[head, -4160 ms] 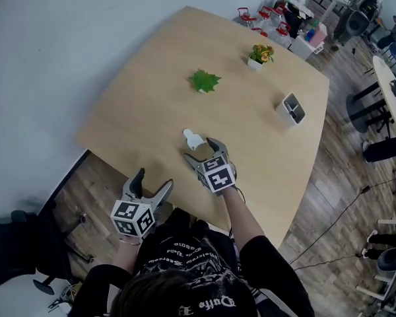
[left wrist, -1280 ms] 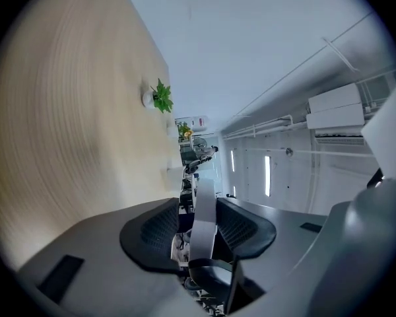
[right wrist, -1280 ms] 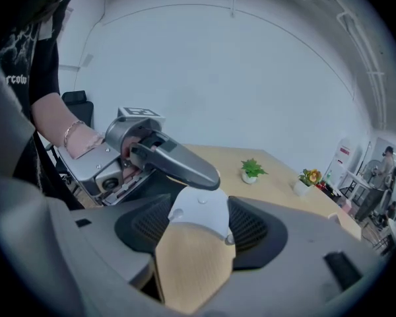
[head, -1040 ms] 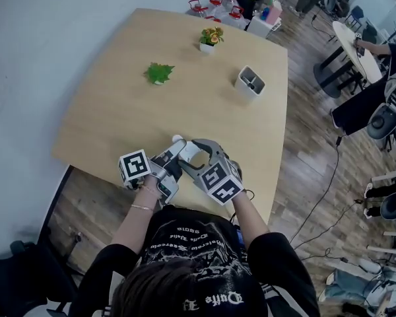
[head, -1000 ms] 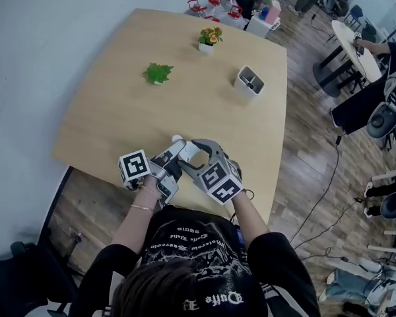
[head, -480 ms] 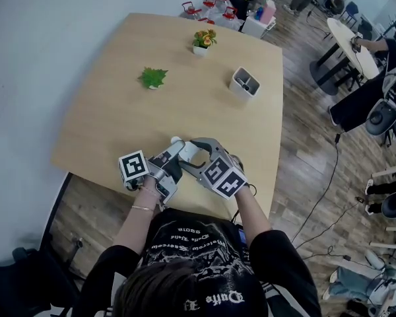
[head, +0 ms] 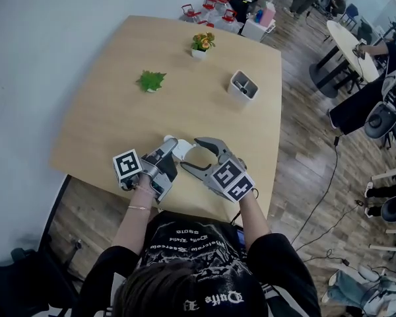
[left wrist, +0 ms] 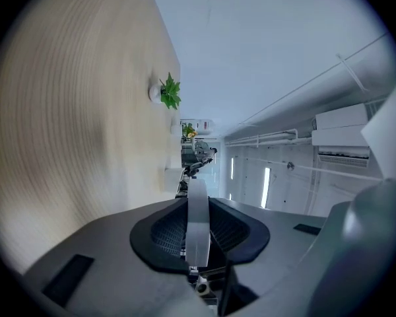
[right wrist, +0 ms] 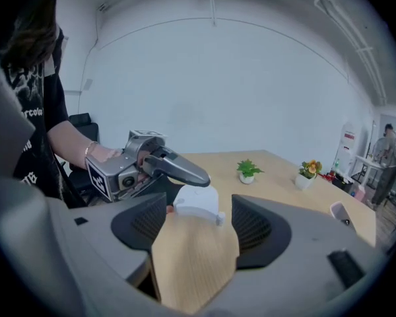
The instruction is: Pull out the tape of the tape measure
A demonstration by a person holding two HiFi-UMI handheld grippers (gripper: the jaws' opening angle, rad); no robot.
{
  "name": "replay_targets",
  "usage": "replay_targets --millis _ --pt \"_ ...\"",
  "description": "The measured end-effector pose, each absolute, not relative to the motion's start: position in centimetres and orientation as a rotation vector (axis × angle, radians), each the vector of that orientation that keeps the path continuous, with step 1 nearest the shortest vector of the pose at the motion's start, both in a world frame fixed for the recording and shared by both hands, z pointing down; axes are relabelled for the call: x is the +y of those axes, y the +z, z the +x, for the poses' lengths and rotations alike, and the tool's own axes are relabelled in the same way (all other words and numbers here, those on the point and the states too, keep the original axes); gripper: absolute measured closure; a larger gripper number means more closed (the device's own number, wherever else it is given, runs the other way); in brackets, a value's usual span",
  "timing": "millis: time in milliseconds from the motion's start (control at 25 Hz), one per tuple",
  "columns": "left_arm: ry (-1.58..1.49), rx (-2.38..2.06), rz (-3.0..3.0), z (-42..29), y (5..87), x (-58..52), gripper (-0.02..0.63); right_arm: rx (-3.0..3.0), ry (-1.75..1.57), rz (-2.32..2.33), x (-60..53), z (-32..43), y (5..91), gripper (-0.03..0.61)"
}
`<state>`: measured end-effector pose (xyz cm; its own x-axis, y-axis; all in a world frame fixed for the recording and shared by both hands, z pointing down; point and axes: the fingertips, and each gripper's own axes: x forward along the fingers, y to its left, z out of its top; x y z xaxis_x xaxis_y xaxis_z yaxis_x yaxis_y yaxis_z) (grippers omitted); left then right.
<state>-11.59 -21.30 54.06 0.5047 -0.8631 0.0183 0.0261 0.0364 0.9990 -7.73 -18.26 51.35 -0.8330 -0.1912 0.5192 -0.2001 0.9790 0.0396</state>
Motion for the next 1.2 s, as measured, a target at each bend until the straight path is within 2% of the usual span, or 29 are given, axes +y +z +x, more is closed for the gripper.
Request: replay_targets --millis 200,240,280,480,520,560,720,760,920,1200 --pt "-0.801 -0.703 1.297 -11.7 53.1 -21.0 0.520 -2.703 0.118 0.324 -19.3 -5.6 49.3 0.265" --pt "-0.812 -0.681 1.278 -11.8 52.8 -21.1 0.520 -2.722 0.146 0.324 -19.5 -5.3 49.2 0.311" --pt "-0.824 -0.658 1.263 -12.0 52.5 -21.2 0.520 -2.742 0.168 0.329 -19.7 -5.1 49.1 0.319" --pt "-0.747 -0.586 1.313 -11.8 50.9 -21.3 0.520 -2.853 0.218 0.319 -19.8 -5.5 48.2 0.319" --pt "-0.725 -0.570 1.325 -11.6 50.7 -21.1 0.520 -2.862 0.215 0.299 -19.5 -5.8 48.1 0.341" --pt "-0.710 -0.554 1.332 -11.4 50.5 -20.9 0.520 -2.867 0.211 0.279 -19.2 -6.2 48.1 0.399" --pt "-0.694 -0.521 1.312 -11.2 50.7 -20.0 0.520 -2.863 0.221 0.181 -17.6 -7.3 48.2 0.414" --pt "-0.694 -0.522 1.303 -11.2 50.8 -19.8 0.520 -2.859 0.220 0.166 -17.3 -7.4 48.3 0.487" --pt "-0.713 -0.548 1.283 -11.9 51.5 -19.4 0.520 -2.841 0.210 0.149 -16.7 -7.4 48.7 0.538" --pt "-0.768 -0.593 1.269 -12.4 52.2 -19.5 0.520 -2.853 0.222 0.215 -17.3 -7.5 49.3 0.541"
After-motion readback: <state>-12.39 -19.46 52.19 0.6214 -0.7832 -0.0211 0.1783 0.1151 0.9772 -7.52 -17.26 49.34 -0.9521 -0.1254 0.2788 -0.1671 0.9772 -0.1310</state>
